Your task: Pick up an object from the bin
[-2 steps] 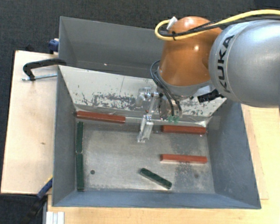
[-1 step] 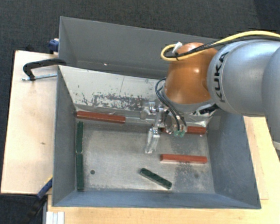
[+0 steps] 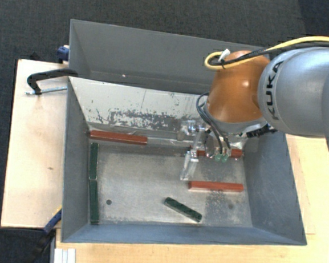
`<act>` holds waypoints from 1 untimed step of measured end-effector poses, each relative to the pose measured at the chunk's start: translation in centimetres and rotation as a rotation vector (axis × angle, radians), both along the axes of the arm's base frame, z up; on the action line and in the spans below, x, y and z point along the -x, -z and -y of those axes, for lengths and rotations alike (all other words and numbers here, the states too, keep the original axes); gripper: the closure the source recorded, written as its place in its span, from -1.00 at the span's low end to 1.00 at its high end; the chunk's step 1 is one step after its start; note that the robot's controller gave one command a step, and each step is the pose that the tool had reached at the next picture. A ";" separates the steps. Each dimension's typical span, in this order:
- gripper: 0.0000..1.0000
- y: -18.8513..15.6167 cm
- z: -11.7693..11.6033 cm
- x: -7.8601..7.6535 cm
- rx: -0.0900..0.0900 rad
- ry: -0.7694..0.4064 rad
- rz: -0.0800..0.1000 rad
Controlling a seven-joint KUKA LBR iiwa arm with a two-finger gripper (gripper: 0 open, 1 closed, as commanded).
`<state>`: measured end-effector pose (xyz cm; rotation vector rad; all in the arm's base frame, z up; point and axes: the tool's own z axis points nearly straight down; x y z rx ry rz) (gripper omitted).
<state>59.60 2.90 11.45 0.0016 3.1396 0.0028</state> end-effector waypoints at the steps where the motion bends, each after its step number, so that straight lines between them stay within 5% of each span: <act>1: -1.00 -0.1 5.1 0.1 0.003 -0.023 0.001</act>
Offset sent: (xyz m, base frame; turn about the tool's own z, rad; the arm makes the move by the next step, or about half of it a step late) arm -0.0592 -0.0909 -0.0445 0.0252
